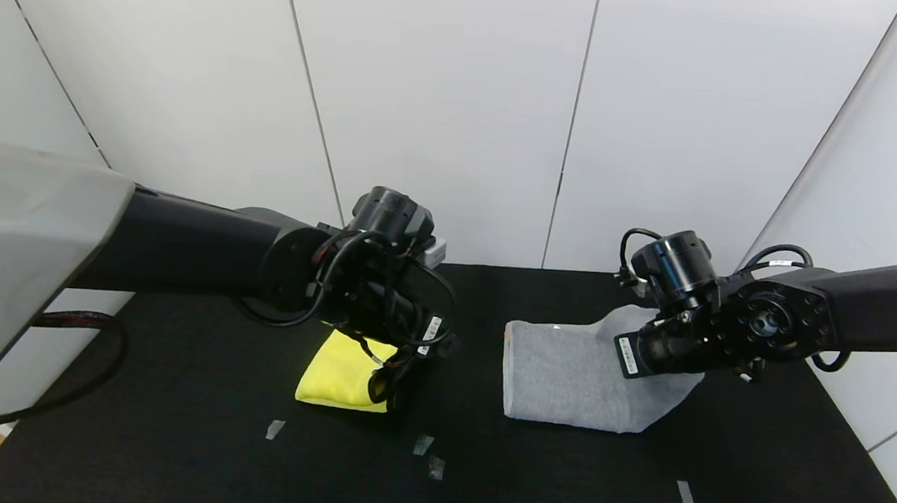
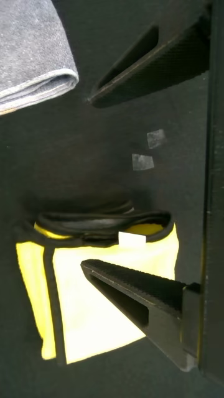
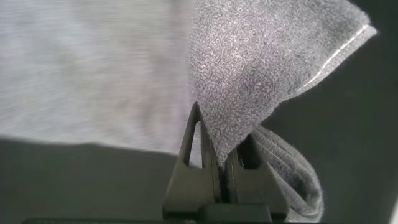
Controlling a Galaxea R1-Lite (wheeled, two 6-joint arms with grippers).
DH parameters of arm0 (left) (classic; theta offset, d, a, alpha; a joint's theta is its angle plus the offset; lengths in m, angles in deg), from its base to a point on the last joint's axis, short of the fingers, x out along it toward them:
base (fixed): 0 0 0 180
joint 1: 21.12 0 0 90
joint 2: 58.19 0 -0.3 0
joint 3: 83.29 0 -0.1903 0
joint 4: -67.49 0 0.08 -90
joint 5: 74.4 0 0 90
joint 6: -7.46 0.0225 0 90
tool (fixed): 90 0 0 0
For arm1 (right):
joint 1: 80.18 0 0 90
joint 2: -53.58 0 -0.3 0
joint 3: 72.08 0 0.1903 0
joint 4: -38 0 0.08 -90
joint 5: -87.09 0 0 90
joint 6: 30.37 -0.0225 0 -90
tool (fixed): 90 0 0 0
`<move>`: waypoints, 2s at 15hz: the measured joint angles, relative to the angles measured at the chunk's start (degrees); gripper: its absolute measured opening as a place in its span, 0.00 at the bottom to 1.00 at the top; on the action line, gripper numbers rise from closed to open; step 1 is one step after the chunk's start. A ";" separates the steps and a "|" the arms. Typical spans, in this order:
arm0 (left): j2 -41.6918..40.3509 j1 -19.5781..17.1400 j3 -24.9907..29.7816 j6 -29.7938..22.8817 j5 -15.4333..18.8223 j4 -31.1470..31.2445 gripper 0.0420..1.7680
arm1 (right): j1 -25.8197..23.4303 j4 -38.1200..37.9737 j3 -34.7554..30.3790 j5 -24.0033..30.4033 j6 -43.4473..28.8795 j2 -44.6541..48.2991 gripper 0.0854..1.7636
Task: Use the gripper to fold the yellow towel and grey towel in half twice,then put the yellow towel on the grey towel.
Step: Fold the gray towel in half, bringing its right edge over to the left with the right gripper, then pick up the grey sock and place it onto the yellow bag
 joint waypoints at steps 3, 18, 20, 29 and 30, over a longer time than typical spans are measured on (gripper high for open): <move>-0.37 -0.16 -0.05 0.00 -0.07 -0.02 0.97 | 3.91 0.22 1.24 0.09 -0.30 -0.17 0.05; -1.11 0.01 0.23 0.09 0.00 0.05 0.97 | 12.80 7.67 4.02 4.44 -8.95 -9.18 0.38; -1.08 0.01 0.20 0.11 0.01 0.05 0.97 | 12.90 8.31 3.86 7.75 -10.17 -8.77 0.52; -1.08 0.01 0.22 0.11 0.01 0.05 0.97 | 12.65 8.16 2.15 18.10 -14.64 1.40 0.82; -1.08 0.01 0.23 0.11 0.01 0.05 0.97 | 12.24 8.05 1.96 17.82 -14.46 2.28 0.84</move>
